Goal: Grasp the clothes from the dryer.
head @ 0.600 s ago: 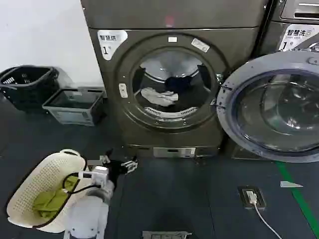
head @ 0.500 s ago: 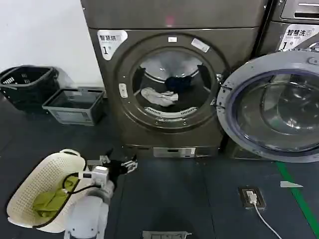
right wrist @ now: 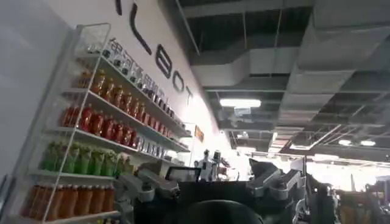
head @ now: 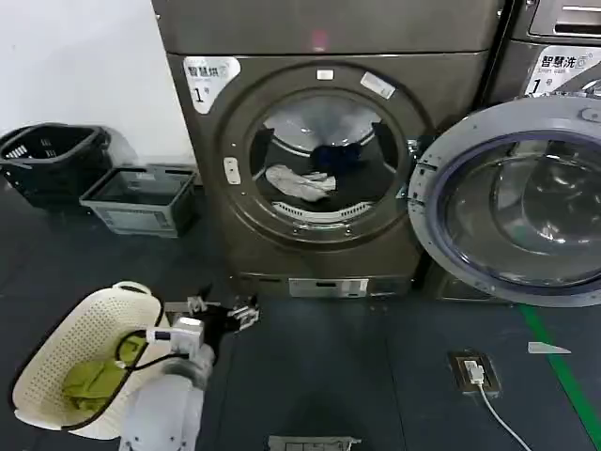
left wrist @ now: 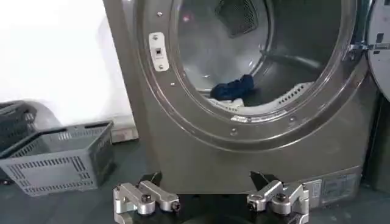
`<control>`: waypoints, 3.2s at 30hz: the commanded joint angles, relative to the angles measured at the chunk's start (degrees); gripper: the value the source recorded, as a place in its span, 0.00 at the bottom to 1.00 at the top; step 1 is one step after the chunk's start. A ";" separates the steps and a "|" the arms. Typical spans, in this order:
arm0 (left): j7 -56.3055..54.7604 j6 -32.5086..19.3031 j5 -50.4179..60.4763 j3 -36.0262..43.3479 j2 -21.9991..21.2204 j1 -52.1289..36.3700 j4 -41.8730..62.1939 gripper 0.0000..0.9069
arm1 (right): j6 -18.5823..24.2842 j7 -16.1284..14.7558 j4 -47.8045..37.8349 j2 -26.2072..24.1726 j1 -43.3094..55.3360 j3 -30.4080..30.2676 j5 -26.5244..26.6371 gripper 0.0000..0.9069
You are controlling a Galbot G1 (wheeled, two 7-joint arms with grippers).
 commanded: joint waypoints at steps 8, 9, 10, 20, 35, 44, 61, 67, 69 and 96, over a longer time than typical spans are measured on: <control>-0.28 2.81 -0.87 0.06 -0.05 -0.19 0.21 1.00 | 0.54 0.58 -0.67 0.08 0.18 -0.12 0.44 1.00; -0.39 2.81 -1.10 0.09 -0.05 -0.23 0.26 1.00 | 0.55 0.60 -0.82 0.06 0.28 -0.20 0.43 1.00; -0.39 2.81 -1.22 0.10 -0.10 -0.38 0.27 1.00 | 0.56 0.59 -0.92 0.06 0.44 -0.35 0.37 1.00; -0.83 2.81 -2.00 0.29 -0.50 -0.60 0.56 1.00 | 0.51 0.62 -1.17 0.12 1.45 -1.36 0.32 1.00; -1.04 2.81 -1.76 0.04 -0.43 -0.55 0.37 1.00 | 0.56 0.59 -1.43 0.16 1.48 -1.61 0.39 1.00; -1.02 2.81 -1.77 -0.40 -0.13 -0.11 0.05 1.00 | 0.64 0.56 -1.48 0.36 1.40 -1.58 0.48 1.00; -1.29 2.81 -1.61 -0.18 -0.27 -0.18 0.06 1.00 | 1.95 1.15 -1.53 1.14 1.09 -0.73 0.77 1.00; -1.42 2.81 -1.50 -0.16 -0.35 -0.14 0.01 1.00 | 4.52 2.32 -1.84 1.65 0.29 0.27 3.41 1.00; -1.57 2.81 -1.48 -0.12 -0.36 -0.10 0.11 1.00 | 4.76 2.39 -1.89 1.88 0.12 0.25 3.65 1.00; -1.60 2.81 -1.39 -0.63 -0.30 0.36 0.41 1.00 | 4.75 1.92 -1.68 2.42 0.09 0.00 4.03 1.00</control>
